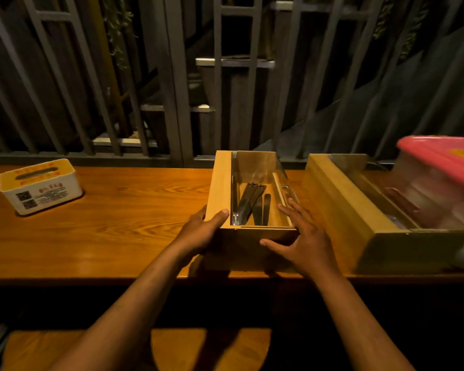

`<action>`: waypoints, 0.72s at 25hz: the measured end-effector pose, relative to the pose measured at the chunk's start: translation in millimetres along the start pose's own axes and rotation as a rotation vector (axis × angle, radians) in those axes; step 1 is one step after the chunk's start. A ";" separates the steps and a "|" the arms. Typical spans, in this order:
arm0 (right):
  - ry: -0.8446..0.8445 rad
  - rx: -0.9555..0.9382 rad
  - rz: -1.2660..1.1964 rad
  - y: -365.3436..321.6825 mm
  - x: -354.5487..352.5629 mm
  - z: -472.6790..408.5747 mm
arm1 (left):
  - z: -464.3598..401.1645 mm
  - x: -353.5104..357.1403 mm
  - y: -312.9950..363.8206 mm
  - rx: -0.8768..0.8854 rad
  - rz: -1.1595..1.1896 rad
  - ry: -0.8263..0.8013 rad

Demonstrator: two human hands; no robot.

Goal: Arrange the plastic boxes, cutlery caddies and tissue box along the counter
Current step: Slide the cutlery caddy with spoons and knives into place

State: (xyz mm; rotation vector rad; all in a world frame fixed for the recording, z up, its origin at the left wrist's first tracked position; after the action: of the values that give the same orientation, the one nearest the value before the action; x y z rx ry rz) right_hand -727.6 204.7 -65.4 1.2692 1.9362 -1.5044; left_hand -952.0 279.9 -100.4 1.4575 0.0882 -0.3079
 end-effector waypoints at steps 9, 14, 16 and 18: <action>-0.031 0.050 0.080 65.7 -42.6 -9.9 | -3.2 76.0 21.4 -0.003 -0.021 -0.021; -0.030 0.040 0.068 73.0 -46.6 -11.7 | -2.3 85.4 23.5 -0.002 -0.054 -0.018; -0.054 0.051 0.083 72.1 -46.8 -11.1 | 0.5 84.7 26.3 0.009 -0.056 -0.027; -0.066 0.078 0.112 67.2 -49.0 -9.6 | 4.4 81.1 31.8 0.074 -0.106 0.002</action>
State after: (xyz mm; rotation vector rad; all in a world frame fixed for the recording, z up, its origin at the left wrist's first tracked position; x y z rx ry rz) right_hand -644.5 194.2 -63.5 1.3203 1.7513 -1.5584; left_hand -866.6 265.8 -89.2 1.5298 0.1581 -0.3997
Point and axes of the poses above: each hand's wrist, its own z-axis away from the middle knuckle, its own x-axis out of the palm, y = z × x, the point moved 7 cm from there along -z, towards the middle knuckle, and after that the axes turned 6 degrees about x, right-handed, at the moved point
